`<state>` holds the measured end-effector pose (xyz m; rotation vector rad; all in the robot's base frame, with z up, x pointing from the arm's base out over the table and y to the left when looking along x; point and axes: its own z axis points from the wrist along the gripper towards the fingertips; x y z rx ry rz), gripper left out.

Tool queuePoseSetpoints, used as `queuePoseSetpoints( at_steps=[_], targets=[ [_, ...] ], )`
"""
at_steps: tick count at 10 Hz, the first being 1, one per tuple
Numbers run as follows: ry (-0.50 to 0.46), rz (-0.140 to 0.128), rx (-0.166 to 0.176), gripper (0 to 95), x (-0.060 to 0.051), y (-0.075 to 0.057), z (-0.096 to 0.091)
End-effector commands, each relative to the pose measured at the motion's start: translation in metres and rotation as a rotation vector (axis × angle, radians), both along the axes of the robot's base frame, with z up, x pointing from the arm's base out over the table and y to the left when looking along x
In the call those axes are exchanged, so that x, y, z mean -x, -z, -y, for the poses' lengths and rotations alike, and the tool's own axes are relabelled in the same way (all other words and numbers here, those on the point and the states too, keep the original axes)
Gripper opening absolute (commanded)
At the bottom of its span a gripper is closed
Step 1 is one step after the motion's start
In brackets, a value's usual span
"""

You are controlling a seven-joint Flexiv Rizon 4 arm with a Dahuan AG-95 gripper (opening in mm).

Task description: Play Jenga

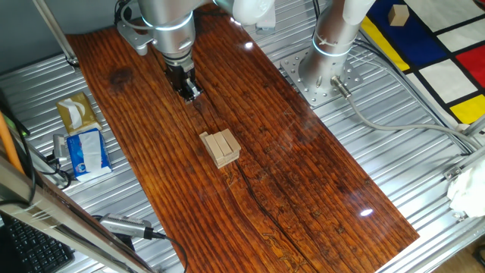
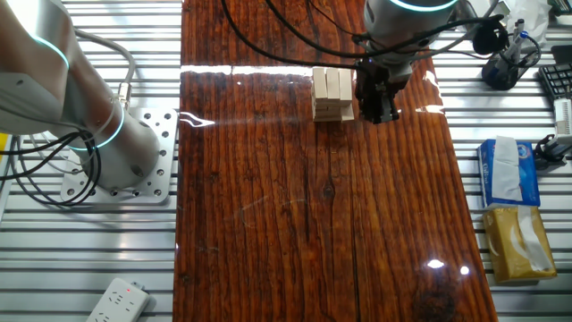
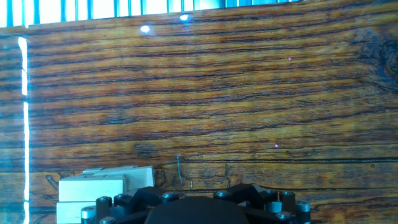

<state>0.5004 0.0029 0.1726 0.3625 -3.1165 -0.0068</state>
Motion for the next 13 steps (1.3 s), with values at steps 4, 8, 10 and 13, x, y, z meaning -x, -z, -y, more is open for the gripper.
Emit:
queuePoseSetpoints(
  at_steps=[4, 8, 10, 13],
  targets=[
    [-0.025, 0.0, 0.0, 0.0, 0.0, 0.0001, 0.0],
    [-0.122, -0.004, 0.002, 0.0, -0.0001, 0.0001, -0.0001],
    [-0.295, -0.007, 0.013, 0.0, -0.0001, -0.0004, -0.0003],
    [-0.763, -0.02, 0.046, 0.0, -0.0021, -0.0012, -0.0037]
  ],
)
